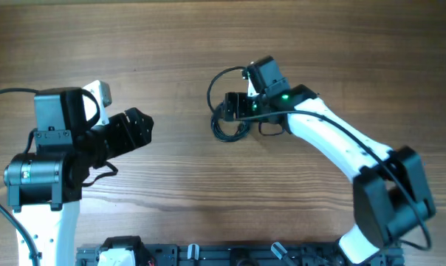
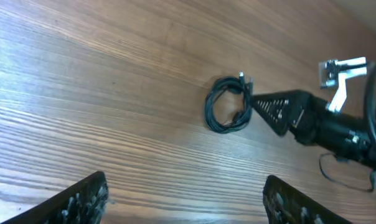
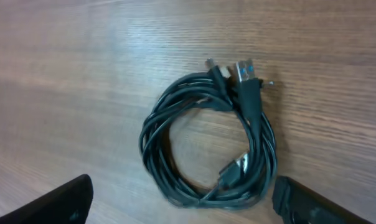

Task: Untangle cables
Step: 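Move both grippers forward toward the black cable coil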

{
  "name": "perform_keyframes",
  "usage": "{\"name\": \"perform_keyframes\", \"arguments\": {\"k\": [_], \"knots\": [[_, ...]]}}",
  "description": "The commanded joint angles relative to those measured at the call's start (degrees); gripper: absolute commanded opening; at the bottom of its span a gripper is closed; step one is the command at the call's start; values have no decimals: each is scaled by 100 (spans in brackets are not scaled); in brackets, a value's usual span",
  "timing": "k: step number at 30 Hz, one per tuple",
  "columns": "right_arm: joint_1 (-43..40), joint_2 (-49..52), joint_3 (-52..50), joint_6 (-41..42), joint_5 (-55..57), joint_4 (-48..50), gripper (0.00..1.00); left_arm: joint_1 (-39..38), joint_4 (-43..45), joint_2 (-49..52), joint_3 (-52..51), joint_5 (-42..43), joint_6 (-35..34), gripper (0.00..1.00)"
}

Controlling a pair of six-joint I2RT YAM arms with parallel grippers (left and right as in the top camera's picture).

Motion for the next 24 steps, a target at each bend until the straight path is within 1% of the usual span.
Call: {"name": "perform_keyframes", "arguments": {"k": [1,4,5,6,7,8,9,10,12,14,17,19,21,23,24], "knots": [[179,450,63,-446,-490,275,93,-15,-31,-15,72,-302,251,81],[369,444,68,-1971,-221,-396,94,-15,-39,-2,68,-319,372,80],[415,444,68,-2297,76,-743,94,-15,-37,7,68,-321,378,80],[446,444,68,-2415,459,-1088,94,-15,-35,24,68,-319,472,79],[463,444,68,-2406,824,-1397,94,-15,-35,46,63,-323,568,77],[468,444,68,-2284,1163,-1672,91,-15,-33,85,46,-315,649,72],[468,444,68,-2081,1473,-1862,86,-15,-31,131,35,-317,664,71],[468,444,68,-1823,1790,-1985,82,-15,-35,192,24,-315,671,69],[468,407,90,-1025,2430,-2188,81,-24,-35,363,24,-291,726,67],[468,203,199,-726,2402,-2179,80,-186,-15,623,24,-22,1106,64],[468,-297,647,-664,2223,-2203,80,-627,76,1005,24,52,1325,63],[468,-782,1016,-675,2227,-2218,82,-1027,227,1287,24,52,1449,62],[468,-1375,1375,-726,2350,-2225,89,-1506,450,1602,24,50,1716,62],[468,-1893,1631,-1119,2378,-2227,99,-1934,688,1895,24,-96,1864,62],[468,-2175,1694,-1480,2374,-2225,100,-2186,907,2109,24,-372,1862,57]]}}
